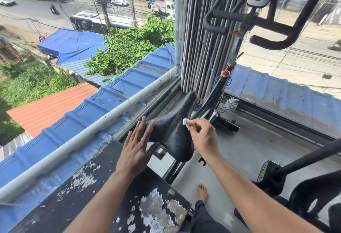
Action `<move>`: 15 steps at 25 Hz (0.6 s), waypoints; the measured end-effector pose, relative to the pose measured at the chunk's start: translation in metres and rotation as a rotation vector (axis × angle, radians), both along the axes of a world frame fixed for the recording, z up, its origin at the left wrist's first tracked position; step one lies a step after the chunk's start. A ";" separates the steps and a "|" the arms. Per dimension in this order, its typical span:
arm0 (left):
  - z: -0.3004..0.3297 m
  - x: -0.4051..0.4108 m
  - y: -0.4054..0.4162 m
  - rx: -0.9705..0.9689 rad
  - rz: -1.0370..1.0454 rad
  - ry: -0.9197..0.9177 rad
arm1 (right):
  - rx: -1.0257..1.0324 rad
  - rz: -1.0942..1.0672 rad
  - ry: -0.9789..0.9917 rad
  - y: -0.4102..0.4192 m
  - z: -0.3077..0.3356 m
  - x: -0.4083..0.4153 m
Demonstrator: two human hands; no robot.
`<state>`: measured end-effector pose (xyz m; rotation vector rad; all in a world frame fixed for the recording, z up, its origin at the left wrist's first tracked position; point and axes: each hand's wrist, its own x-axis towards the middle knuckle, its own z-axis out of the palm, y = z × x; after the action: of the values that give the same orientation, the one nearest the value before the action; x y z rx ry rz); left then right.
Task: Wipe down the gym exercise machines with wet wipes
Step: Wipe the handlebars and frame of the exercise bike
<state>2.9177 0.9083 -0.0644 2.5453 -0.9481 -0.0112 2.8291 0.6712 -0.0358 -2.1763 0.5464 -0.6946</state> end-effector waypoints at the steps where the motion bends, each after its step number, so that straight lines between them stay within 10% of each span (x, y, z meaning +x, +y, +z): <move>1: -0.001 0.000 0.001 -0.005 -0.004 -0.001 | 0.038 -0.017 0.001 0.007 -0.004 -0.012; 15: 0.000 -0.007 0.005 -0.027 -0.004 -0.012 | -0.585 0.505 -0.014 -0.027 0.031 0.018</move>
<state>2.9110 0.9135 -0.0642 2.5212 -0.9510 0.0158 2.8468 0.6447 -0.0043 -2.6890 -0.2599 -0.6347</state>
